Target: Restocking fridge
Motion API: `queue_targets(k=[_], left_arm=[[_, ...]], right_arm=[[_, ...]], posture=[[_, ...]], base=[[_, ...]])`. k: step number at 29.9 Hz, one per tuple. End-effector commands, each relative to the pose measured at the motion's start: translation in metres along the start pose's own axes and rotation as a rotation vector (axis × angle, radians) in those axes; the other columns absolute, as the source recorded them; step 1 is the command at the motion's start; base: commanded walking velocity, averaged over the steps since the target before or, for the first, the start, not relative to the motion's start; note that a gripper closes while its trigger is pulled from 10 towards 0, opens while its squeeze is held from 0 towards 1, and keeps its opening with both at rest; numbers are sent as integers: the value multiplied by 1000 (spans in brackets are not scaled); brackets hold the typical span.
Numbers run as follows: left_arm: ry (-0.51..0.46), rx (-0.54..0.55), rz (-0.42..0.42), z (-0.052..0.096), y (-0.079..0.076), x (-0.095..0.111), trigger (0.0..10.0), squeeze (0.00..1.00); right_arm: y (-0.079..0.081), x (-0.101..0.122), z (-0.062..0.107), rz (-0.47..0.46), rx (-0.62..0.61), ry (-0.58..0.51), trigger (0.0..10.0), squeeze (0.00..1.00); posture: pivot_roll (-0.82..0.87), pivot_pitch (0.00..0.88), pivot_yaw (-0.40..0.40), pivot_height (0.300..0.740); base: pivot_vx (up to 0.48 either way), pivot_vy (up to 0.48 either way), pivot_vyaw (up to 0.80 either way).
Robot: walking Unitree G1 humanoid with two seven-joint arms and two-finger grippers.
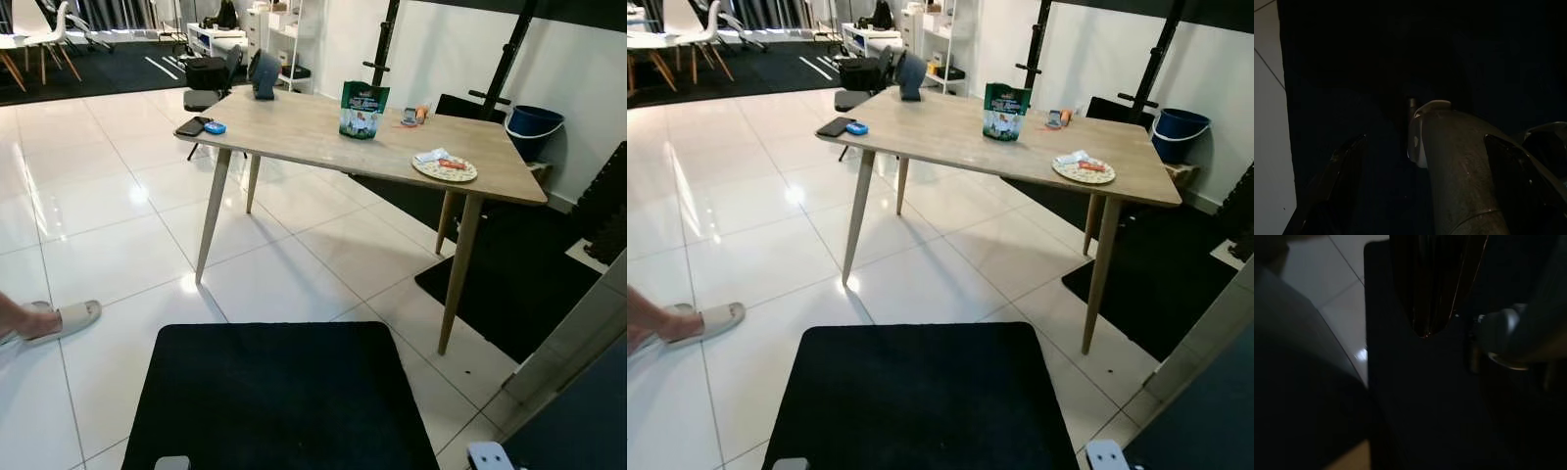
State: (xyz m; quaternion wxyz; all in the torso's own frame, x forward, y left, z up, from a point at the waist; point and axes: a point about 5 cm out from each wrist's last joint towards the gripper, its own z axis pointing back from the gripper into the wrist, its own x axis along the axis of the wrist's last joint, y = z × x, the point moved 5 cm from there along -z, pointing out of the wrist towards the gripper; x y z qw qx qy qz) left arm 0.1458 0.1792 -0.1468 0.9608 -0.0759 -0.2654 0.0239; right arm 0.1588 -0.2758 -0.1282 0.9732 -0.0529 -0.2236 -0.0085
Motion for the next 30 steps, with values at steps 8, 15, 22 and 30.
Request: queue_targets(k=[8, 15, 22, 30], left_arm=[[36, 0, 2, 2, 7, -6, 10000, 0], [53, 13, 10, 3, 10, -7, 10000, 0], [48, -7, -8, -1, 2, -2, 10000, 0], [55, -29, -29, -3, -7, -1, 10000, 0]], right_arm=[[-5, -9, 1, -41, -47, 24, 10000, 0], [-6, -9, 0, -66, -84, 32, 10000, 0], [-3, -4, -1, -55, -75, 21, 10000, 0], [-2, -10, 0, -60, -80, 39, 10000, 0]], posture=[[-39, 0, -74, 740], [-51, 0, -51, 740], [-38, 0, -53, 740], [-42, 0, -49, 740]], base=[[0, 0, 0], [0, 0, 0], [0, 0, 0], [151, 0, 0]])
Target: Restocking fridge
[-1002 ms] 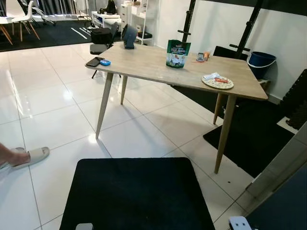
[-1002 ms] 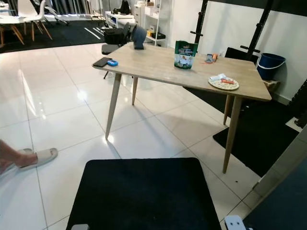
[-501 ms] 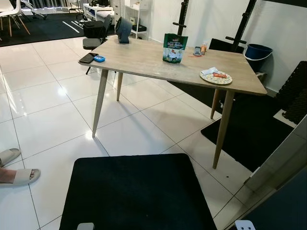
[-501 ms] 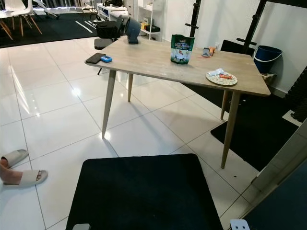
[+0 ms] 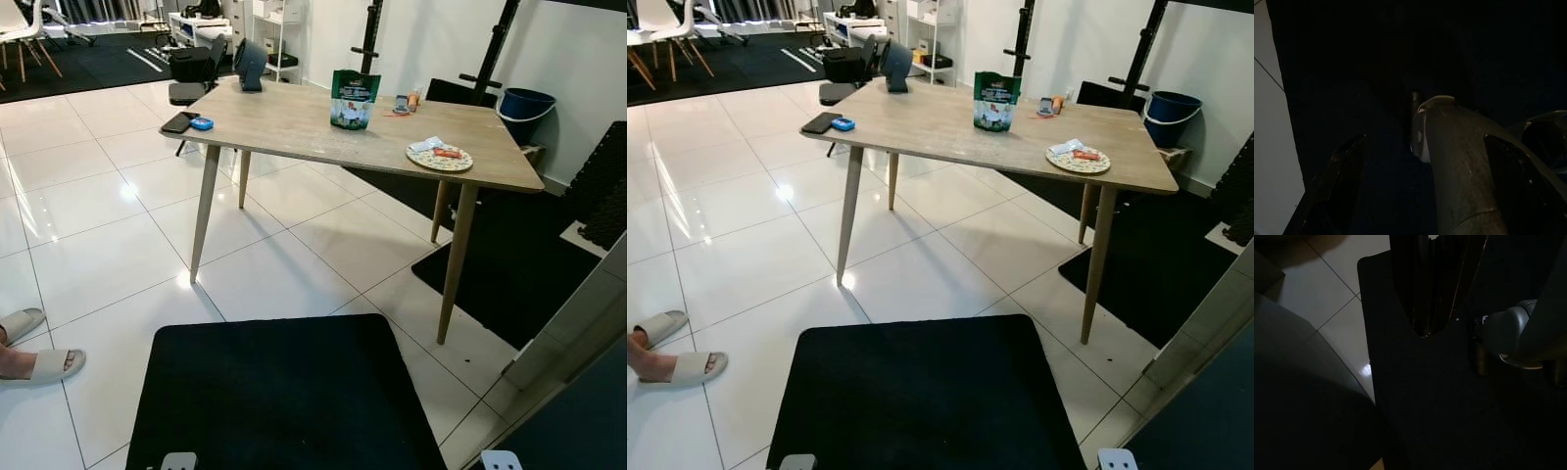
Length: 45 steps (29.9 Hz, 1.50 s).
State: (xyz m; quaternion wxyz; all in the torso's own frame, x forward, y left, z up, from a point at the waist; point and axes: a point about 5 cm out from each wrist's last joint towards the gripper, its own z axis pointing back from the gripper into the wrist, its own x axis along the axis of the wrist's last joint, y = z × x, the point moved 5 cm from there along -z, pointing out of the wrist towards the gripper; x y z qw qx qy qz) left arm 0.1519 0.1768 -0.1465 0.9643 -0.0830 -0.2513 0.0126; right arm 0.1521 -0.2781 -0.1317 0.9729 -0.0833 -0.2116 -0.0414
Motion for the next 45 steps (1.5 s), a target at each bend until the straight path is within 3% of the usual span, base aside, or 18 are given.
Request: queue_targets(k=[1, 35, 45], left_arm=[[25, -12, -14, 0, -5, -7, 10000, 0], [47, -21, -39, -1, -7, -10, 10000, 0], [53, -24, -32, -1, -9, -12, 10000, 0]], right_arm=[[0, -2, 0, -11, -6, 13, 10000, 0], [0, -4, 0, -20, -6, 21, 10000, 0], [0, -7, 0, -19, 0, 34, 10000, 0]], posture=[[-42, 0, -49, 740], [-72, 0, -59, 740], [-75, 0, -63, 740]], base=[[247, 0, 0], [293, 0, 0], [300, 0, -776]])
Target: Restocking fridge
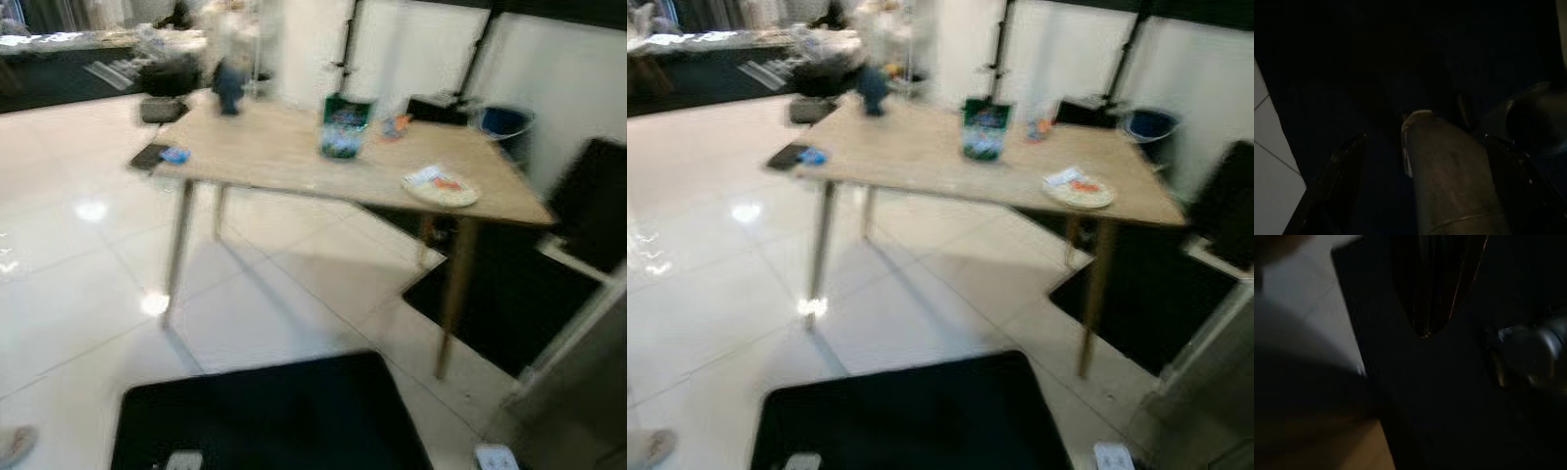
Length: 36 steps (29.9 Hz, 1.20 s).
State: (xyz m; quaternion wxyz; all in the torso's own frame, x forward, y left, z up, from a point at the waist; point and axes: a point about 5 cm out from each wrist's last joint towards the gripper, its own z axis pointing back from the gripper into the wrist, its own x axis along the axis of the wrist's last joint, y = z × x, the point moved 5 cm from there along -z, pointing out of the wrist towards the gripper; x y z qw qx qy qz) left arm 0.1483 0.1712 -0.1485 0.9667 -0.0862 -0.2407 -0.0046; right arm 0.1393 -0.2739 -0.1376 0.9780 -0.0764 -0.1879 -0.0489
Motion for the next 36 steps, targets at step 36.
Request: queue_targets(k=[36], left_arm=[[20, -20, -3, -2, -9, -5, 10000, 0]], right_arm=[[-1, 14, 0, -8, -3, -41, 10000, 0]], posture=[[-73, 0, -65, 740]], base=[[385, 0, -151]])
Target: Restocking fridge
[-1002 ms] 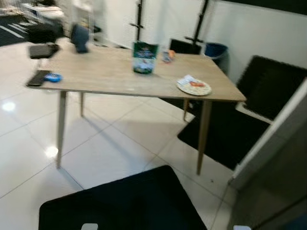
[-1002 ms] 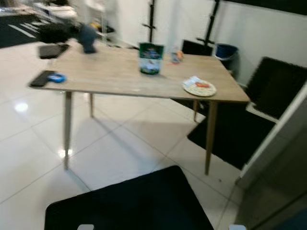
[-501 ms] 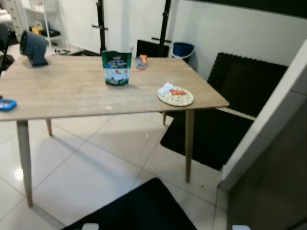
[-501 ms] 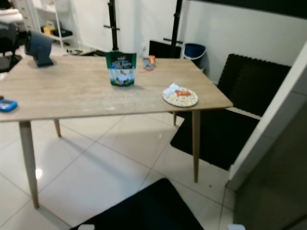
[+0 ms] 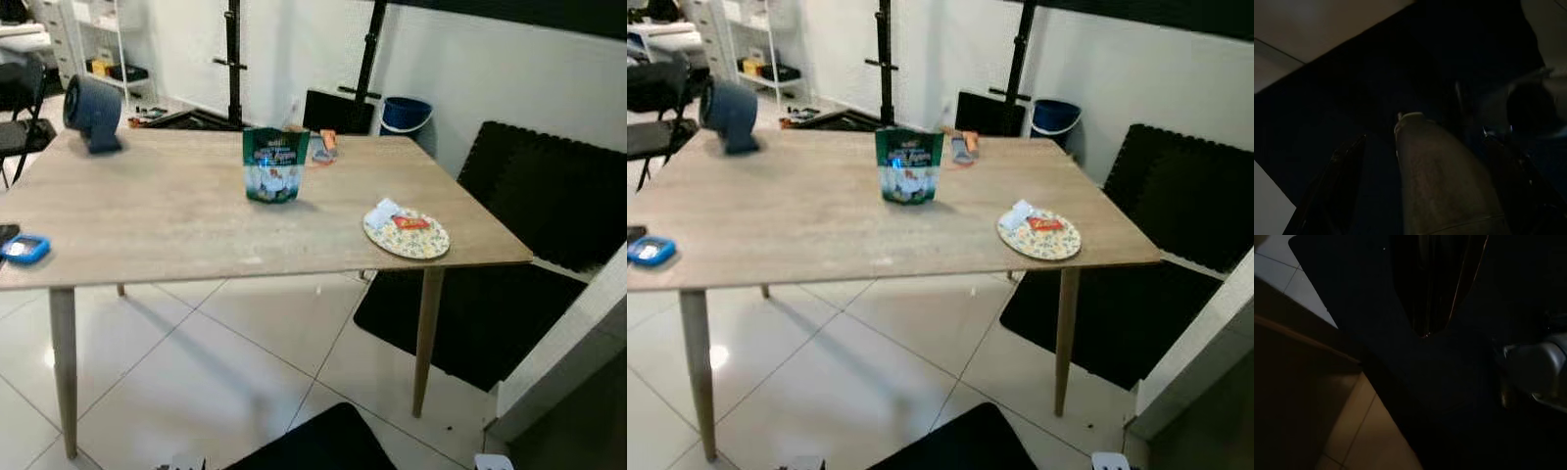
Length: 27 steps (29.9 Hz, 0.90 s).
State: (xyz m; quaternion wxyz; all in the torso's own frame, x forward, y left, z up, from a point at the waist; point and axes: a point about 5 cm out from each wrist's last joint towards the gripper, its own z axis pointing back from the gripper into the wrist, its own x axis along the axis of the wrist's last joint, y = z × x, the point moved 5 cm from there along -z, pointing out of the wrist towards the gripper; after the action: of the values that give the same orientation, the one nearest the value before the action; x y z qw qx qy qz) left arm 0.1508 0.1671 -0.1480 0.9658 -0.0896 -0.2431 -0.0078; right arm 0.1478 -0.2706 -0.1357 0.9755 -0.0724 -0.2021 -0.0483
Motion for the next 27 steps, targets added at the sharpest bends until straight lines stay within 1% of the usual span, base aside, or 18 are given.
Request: queue_targets(k=[1, 14, 19, 23, 26, 27], left_arm=[[24, -12, 1, 0, -5, -7, 10000, 0], [25, -13, -1, 0, -5, -8, 10000, 0], [22, 8, 9, 0, -2, -7, 10000, 0], [18, 13, 24, 0, -1, -7, 10000, 0], [25, 1, 5, 1, -1, -8, 10000, 0], [30, -4, -1, 1, -2, -9, 10000, 0]], right_arm=[[-5, 5, 0, -5, -11, -13, 10000, 0], [-2, 5, 0, -9, -2, -14, 10000, 0], [-2, 5, 0, -8, 1, -15, 10000, 0], [-2, 5, 0, -7, 1, -15, 10000, 0], [-3, 6, 0, -6, 1, -17, 10000, 0], [-3, 6, 0, -5, 1, -17, 10000, 0]], posture=[[-73, 0, -65, 740], [-73, 0, -63, 740], [-71, 0, -65, 740], [-71, 0, -65, 740], [-71, 0, -65, 740], [-71, 0, -65, 740]], base=[[394, 0, 0], [395, 0, 0], [308, 0, 0], [0, 0, 0], [0, 0, 0], [0, -431, 0]])
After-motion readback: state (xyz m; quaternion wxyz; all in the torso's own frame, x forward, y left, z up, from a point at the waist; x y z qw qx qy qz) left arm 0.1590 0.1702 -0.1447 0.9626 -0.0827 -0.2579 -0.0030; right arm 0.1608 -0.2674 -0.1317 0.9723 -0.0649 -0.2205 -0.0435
